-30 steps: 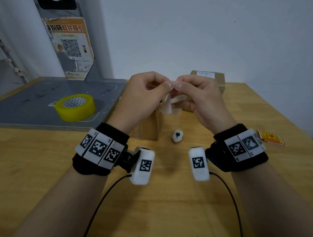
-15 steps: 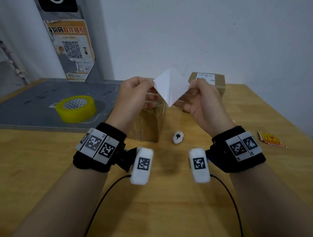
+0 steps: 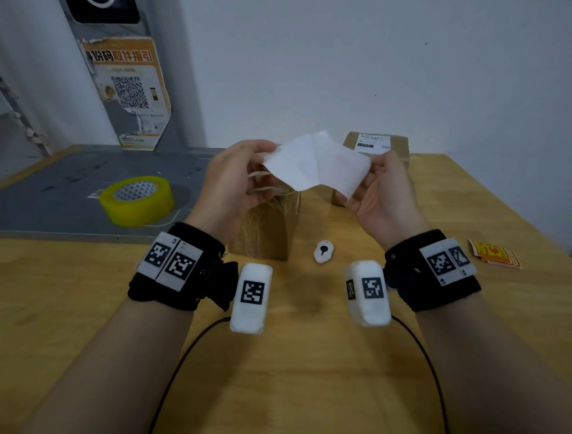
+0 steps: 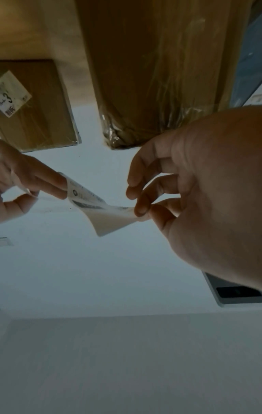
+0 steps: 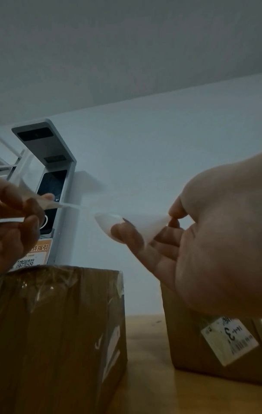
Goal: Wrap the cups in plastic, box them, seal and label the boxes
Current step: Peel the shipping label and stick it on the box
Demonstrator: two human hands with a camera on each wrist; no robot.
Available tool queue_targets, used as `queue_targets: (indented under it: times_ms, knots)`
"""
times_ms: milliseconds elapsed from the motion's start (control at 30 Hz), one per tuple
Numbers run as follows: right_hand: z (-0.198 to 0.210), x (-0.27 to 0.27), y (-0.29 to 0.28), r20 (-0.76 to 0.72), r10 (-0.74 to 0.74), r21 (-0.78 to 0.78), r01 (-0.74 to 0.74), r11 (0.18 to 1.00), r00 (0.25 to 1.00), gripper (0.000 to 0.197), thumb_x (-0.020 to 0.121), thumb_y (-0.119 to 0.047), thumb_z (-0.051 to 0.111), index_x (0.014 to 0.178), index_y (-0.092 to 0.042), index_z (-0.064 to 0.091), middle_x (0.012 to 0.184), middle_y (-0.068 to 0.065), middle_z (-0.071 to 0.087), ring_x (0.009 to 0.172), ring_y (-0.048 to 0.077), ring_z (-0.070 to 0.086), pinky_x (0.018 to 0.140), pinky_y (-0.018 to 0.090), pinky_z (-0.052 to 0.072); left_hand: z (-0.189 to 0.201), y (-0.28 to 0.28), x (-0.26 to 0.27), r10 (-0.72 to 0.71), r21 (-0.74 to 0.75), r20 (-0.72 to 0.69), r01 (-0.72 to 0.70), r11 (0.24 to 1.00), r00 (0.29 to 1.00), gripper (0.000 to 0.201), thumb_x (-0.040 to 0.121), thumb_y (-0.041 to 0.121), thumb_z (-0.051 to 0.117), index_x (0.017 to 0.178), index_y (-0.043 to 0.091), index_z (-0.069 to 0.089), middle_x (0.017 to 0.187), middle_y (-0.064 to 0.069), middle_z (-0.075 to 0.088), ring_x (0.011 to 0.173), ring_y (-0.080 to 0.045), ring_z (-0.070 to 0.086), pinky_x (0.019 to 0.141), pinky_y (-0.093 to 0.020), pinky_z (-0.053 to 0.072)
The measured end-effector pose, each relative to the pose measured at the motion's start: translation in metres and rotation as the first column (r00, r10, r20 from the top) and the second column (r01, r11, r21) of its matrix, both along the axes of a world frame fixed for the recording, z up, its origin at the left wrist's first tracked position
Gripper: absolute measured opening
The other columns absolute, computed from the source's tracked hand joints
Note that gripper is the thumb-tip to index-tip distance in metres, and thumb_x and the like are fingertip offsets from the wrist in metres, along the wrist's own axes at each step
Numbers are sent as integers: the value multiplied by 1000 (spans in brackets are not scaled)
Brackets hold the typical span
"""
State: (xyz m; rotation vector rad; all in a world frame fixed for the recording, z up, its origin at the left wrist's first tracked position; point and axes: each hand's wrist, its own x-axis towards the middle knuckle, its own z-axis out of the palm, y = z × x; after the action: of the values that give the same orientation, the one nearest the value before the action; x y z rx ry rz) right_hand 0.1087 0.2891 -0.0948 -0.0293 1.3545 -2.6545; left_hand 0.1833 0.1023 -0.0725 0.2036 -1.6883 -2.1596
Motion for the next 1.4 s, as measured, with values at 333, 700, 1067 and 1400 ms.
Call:
queue_targets:
  times_ms: [333,700,1067,1400]
  knots:
    - [-14,-6,12,178,-80,-35,88,996,981,27,97,-15,41,117,-3,56,98,14,71,56,24,69,35,20,41,-2,-1,-2,-30,356,-51,46,934,998,21,95,10,46,87,18,64,82,0,60,79,-19,61,69,-29,54]
    - [-32,1,62,206,-357,219,312,924,911,33,97,-13,30,122,-2,49,97,21,70,50,31,68,41,24,42,7,16,16,79,285,-33,-66,956,996,22,96,10,46,86,17,64,63,6,60,54,-10,58,52,-25,48]
    - [-17,23,52,-359,-50,786,331,522,932,61,86,-15,71,137,-36,45,142,2,34,129,27,46,109,45,45,28,28,40,64,146,4,-64,987,998,22,97,11,49,94,15,70,87,-1,63,69,-13,66,58,-30,55]
    - [29,55,8,-699,430,685,360,634,572,50,84,7,75,108,-36,72,150,-5,32,133,3,42,87,23,56,43,4,58,-54,68,90,48,997,994,23,95,18,47,90,20,69,84,2,63,69,-15,62,59,-27,50]
